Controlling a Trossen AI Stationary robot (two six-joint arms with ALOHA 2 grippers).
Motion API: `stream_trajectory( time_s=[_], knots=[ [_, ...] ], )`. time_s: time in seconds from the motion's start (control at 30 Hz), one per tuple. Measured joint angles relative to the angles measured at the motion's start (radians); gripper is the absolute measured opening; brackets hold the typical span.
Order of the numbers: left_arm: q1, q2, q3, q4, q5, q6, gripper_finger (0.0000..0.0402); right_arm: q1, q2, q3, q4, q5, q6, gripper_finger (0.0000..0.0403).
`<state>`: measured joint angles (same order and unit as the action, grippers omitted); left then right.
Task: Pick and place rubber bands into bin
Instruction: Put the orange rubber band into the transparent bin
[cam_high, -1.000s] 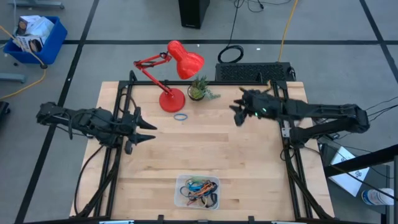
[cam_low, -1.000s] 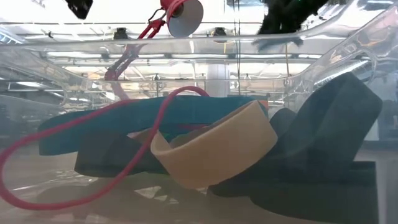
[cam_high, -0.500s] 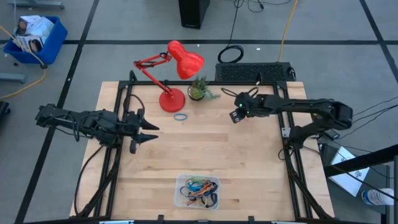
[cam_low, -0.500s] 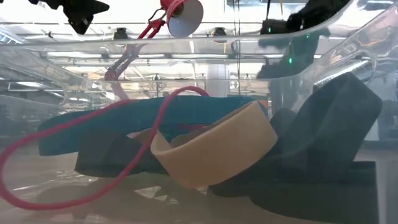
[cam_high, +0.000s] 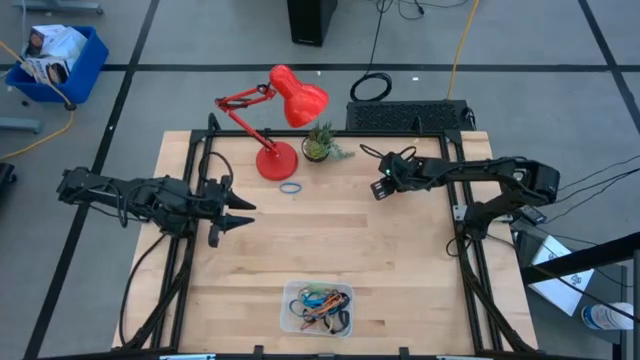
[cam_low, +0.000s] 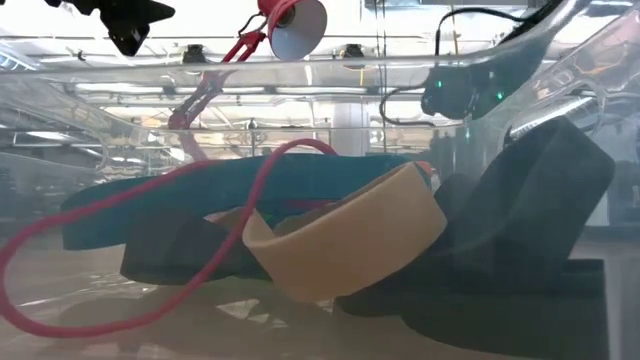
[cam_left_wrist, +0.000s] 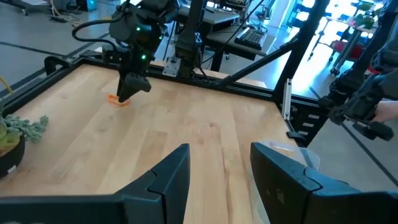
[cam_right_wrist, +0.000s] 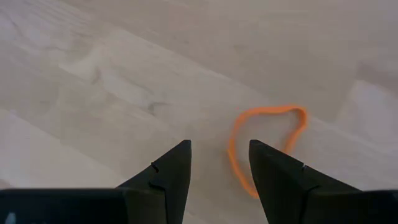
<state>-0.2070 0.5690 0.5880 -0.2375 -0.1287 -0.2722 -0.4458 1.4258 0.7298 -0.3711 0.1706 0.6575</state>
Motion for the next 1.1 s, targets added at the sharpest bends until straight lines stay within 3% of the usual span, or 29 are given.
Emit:
stream_trajectory(
  time_s=[0.43, 0.6, 0.93, 1.1],
  knots=[
    [0.0, 0.0, 0.0, -0.001, 0.0, 0.001, 0.0175, -0.007, -0.004, -0.145, 0.173, 0.005, 0.011, 0.0148],
    [0.0, 0.0, 0.0, -0.001, 0.0, 0.004, 0.0175, -0.006, -0.005, -0.172, 0.189, 0.015, 0.008, 0.0113],
    [0.0, 0.0, 0.0, -0.001, -0.001, 0.004, 0.0175, -0.008, -0.003, -0.173, 0.182, 0.023, -0.026, 0.0008],
    [0.0, 0.0, 0.0, -0.001, -0.001, 0.006, 0.0175, -0.007, -0.002, -0.173, 0.182, 0.023, -0.015, 0.0006]
  ],
)
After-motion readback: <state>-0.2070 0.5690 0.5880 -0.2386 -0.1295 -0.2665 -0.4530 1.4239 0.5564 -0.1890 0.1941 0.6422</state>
